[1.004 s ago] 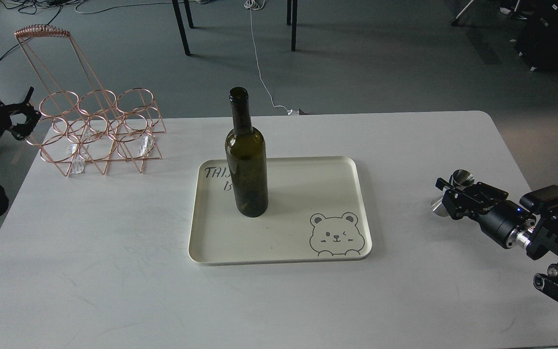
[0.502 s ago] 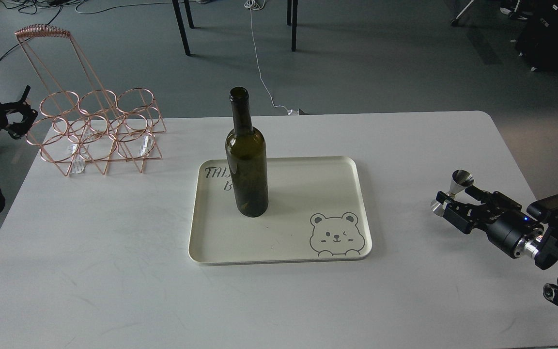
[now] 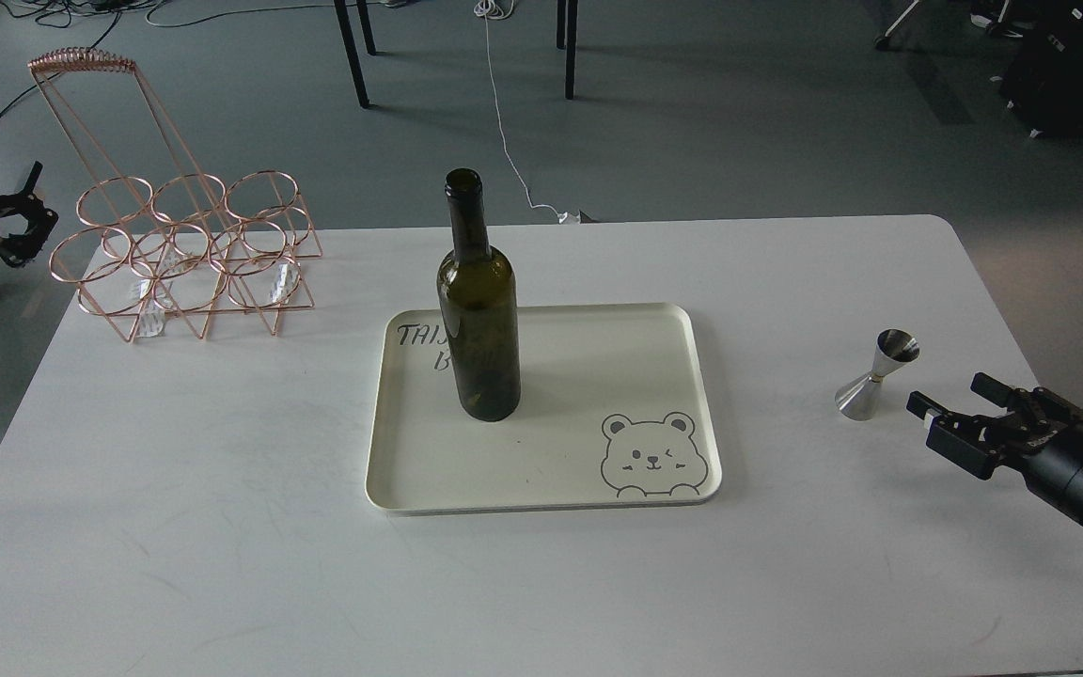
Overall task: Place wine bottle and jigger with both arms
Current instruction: 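Release the jigger and withdraw the right gripper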
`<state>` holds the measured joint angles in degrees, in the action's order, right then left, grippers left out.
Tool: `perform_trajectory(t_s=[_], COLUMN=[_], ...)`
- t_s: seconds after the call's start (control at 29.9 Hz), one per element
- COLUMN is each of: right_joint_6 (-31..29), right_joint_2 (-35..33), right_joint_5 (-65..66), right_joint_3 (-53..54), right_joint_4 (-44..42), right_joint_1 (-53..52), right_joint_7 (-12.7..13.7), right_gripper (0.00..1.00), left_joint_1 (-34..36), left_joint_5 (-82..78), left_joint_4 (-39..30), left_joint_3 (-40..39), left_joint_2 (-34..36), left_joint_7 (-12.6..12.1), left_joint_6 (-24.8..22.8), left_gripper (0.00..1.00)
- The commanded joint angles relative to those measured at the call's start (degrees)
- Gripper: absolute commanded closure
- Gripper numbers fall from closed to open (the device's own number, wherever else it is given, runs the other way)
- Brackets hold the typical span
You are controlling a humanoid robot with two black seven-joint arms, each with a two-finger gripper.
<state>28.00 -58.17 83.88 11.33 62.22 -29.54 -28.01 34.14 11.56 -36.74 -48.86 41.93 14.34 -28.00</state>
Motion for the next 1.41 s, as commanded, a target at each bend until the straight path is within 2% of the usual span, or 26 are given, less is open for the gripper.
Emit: perform_trajectory(t_s=[0.0, 0.27, 0.37, 0.54, 0.7, 0.94, 1.2, 1.27, 1.37], right_joint_6=[0.0, 0.0, 0.0, 0.0, -4.6, -17.2, -42.7, -45.9, -47.0], right_joint_2=[-2.0, -0.9, 2.9, 10.3, 15.3, 20.4, 25.4, 26.4, 27.3], right_joint_5=[-2.8, -16.2, -20.8, -35.0, -49.8, -69.4, -94.3, -100.1, -103.7], right_joint_3=[0.2, 0.0, 0.2, 0.3, 3.0, 8.5, 13.2, 13.3, 13.3], right_joint_4=[0.5, -0.1, -1.1, -4.5, -6.8, -14.7, -31.0, -34.1, -36.8], right_joint_1=[-5.2, -21.8, -27.2, -29.7, -30.0, -29.5, -27.7, -26.6, -25.7], right_joint_7=[0.0, 0.0, 0.0, 0.0, 0.0, 0.0, 0.0, 0.0, 0.0], right_gripper=[0.02, 0.01, 0.01, 0.01, 0.01, 0.01, 0.01, 0.01, 0.01], left_joint_1=[0.0, 0.0, 0.0, 0.1, 0.2, 0.2, 3.1, 3.6, 3.7], left_joint_5=[0.0, 0.0, 0.0, -0.3, -0.7, -0.7, -8.9, -10.5, -10.7], left_joint_4=[0.0, -0.1, -0.1, -0.8, -3.9, -10.2, -20.4, -24.8, -30.5], left_joint_3=[0.0, 0.1, 0.3, 0.8, 0.9, 1.0, 0.9, 0.9, 0.7], left_joint_2=[0.1, 1.3, 2.1, 2.3, 4.5, 9.0, 16.4, 19.8, 24.8], left_joint_7=[0.0, -0.2, -0.2, -0.8, -1.0, -1.1, -0.8, -0.5, -0.3], left_joint_6=[0.0, 0.0, 0.0, 0.0, 0.0, 0.0, 0.0, 0.2, 0.1], left_gripper=[0.02, 0.02, 0.02, 0.02, 0.02, 0.02, 0.02, 0.02, 0.02])
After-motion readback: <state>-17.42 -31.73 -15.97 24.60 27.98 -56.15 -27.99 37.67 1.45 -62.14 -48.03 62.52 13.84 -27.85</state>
